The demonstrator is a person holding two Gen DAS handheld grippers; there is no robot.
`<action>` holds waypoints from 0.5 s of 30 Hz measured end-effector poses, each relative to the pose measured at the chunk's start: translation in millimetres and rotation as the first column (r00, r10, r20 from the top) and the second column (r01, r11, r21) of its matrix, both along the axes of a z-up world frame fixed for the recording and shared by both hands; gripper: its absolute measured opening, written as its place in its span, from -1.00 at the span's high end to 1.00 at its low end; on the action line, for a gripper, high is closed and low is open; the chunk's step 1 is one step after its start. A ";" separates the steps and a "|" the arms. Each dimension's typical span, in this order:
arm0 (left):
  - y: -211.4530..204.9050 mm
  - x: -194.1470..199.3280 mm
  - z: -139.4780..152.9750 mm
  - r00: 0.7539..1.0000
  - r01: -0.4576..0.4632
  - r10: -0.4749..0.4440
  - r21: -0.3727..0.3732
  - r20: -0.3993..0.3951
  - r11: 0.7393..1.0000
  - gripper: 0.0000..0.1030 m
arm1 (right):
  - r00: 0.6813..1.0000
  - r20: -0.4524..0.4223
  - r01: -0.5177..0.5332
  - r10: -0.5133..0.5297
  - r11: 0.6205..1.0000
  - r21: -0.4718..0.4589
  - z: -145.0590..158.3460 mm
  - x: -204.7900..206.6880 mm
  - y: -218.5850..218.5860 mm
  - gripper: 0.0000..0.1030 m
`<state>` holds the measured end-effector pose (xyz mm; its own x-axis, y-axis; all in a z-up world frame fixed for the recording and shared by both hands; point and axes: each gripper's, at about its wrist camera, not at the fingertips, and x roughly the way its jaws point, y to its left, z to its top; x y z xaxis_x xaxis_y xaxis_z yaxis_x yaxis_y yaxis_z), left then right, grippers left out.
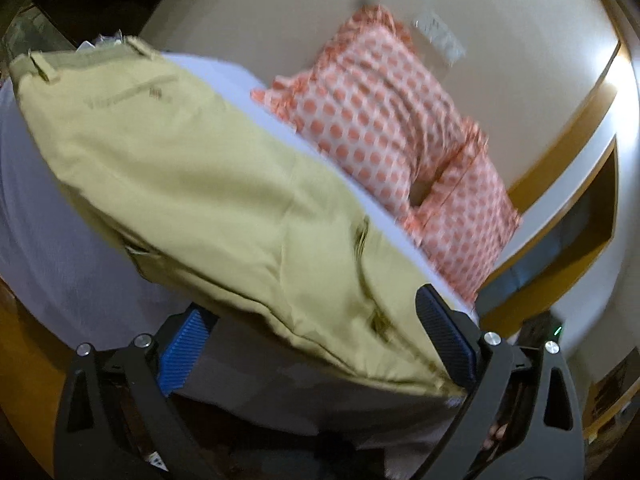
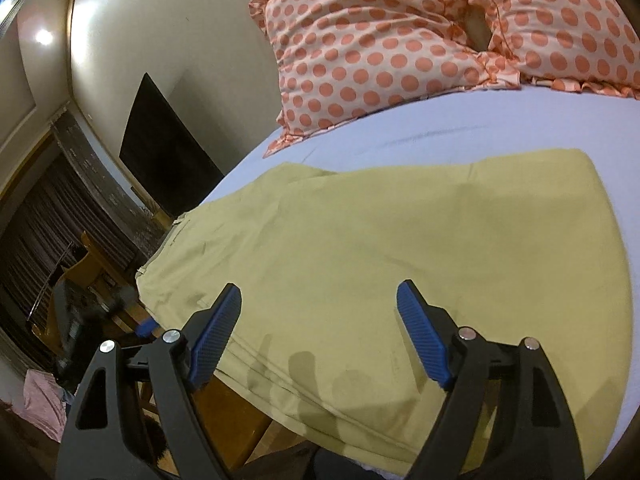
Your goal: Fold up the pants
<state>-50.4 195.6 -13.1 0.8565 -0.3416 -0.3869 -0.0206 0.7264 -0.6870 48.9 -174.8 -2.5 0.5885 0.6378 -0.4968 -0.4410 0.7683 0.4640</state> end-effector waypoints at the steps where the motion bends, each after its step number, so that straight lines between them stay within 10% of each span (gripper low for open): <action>1: 3.7 3.1 2.1 1.000 -0.021 0.021 0.011 -0.004 1.000 -0.90 | 1.000 -0.006 -0.001 0.001 1.000 0.003 -1.8 1.6 0.6 -0.59; 12: 119.2 17.9 -10.6 0.931 -0.363 0.340 -0.245 -0.132 0.899 -0.13 | 1.000 -0.016 0.009 -0.008 0.999 0.034 -9.7 2.7 -8.2 -0.60; 15: 130.1 23.8 -12.9 0.916 -0.387 0.349 -0.201 -0.198 0.900 0.75 | 1.000 -0.011 0.013 -0.012 0.999 0.047 -10.4 2.0 -11.1 -0.61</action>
<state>-26.6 325.8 -26.0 0.8748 -0.1090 -0.4721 -0.3740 0.4673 -0.8011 50.8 -185.9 -12.9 0.5917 0.6530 -0.4727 -0.4263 0.7511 0.5040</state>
